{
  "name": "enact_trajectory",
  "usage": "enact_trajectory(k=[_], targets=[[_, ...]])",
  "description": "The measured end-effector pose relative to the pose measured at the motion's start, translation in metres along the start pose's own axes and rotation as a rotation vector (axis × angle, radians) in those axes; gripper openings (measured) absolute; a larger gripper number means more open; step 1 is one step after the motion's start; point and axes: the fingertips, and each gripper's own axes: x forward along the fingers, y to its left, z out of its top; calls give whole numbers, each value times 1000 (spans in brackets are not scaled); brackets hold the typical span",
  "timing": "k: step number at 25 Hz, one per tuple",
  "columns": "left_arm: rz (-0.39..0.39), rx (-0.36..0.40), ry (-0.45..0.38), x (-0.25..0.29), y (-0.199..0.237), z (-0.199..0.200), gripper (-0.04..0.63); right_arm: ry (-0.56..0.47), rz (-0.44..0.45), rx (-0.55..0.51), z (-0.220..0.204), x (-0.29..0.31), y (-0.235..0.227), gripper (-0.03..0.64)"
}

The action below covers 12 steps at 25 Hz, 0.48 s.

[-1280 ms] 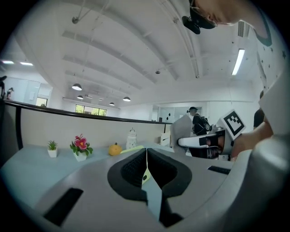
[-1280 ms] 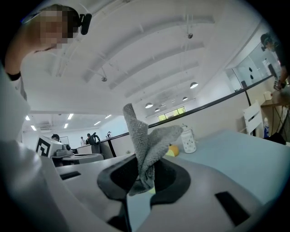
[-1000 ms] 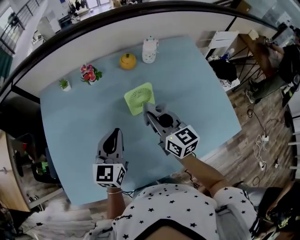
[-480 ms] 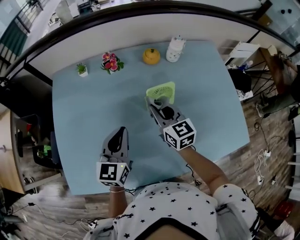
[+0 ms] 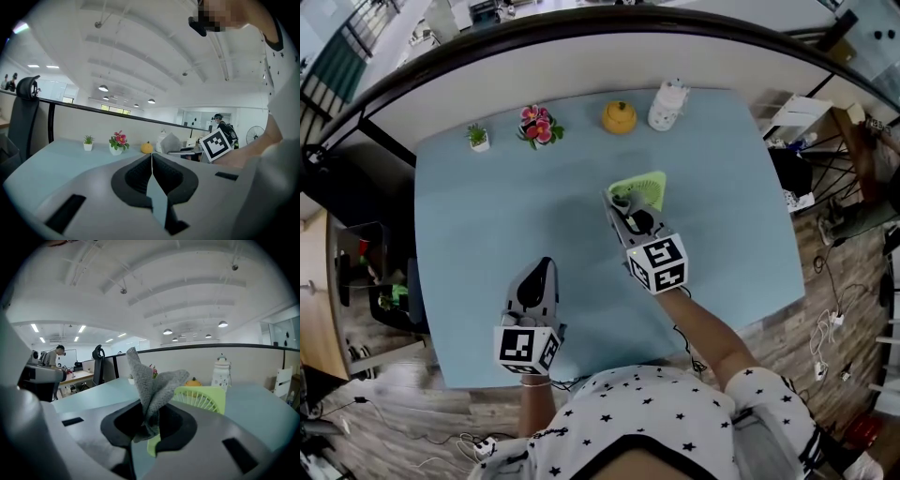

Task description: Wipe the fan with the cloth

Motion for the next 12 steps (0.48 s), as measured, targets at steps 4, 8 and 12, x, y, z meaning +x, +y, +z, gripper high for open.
enact_trajectory(k=[4,8,12], targets=[[2,-14,-2,1,1,0,31,-12,-25,6,6,-2,-16,46],[-3,-9,7,2,-2,0,31,-24,-67,13,11,-9,-38,46],[-15,-2,13,3,-9,0,31,-29,-120,15,13,-19,-65,46]])
